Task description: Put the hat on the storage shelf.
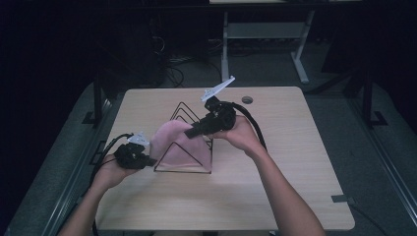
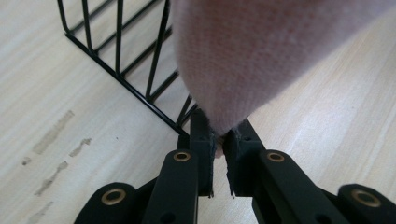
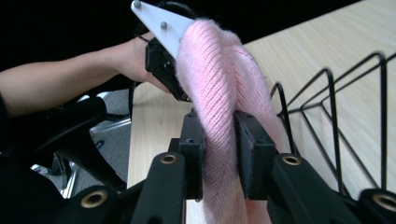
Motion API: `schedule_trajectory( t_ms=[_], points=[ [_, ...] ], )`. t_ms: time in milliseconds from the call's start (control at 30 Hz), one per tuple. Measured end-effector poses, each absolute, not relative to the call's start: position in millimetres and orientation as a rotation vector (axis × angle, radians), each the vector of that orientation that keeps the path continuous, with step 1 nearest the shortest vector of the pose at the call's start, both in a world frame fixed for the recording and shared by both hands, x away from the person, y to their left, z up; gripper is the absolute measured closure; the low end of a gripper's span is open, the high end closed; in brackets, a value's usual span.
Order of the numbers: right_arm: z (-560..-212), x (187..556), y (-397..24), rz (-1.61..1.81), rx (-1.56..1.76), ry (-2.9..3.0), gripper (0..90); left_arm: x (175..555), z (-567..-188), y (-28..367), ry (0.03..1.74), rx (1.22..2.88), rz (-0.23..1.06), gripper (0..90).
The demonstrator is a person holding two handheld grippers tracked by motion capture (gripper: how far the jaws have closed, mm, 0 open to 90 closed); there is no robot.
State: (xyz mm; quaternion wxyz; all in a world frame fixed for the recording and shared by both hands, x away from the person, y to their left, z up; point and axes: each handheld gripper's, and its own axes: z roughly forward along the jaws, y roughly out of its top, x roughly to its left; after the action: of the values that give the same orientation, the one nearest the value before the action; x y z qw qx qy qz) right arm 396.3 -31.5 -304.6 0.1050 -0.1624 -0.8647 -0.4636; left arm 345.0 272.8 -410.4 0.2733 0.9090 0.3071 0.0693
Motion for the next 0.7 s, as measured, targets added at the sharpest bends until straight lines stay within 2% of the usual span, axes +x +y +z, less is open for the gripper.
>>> schedule_trajectory(
  t_ms=[133,433,700],
  points=[
    [-312,394,-32,-1.343,-0.486,-2.550,69.4,346,-417,273,0.837,2.460,0.175,82.5],
    [-319,389,-29,-1.324,-0.481,-2.575,74.1,348,-422,269,0.835,2.508,0.205,82.5],
    [-324,389,-24,-1.300,-0.460,-2.589,72.3,351,-429,271,0.856,2.525,0.172,82.8]
  ],
)
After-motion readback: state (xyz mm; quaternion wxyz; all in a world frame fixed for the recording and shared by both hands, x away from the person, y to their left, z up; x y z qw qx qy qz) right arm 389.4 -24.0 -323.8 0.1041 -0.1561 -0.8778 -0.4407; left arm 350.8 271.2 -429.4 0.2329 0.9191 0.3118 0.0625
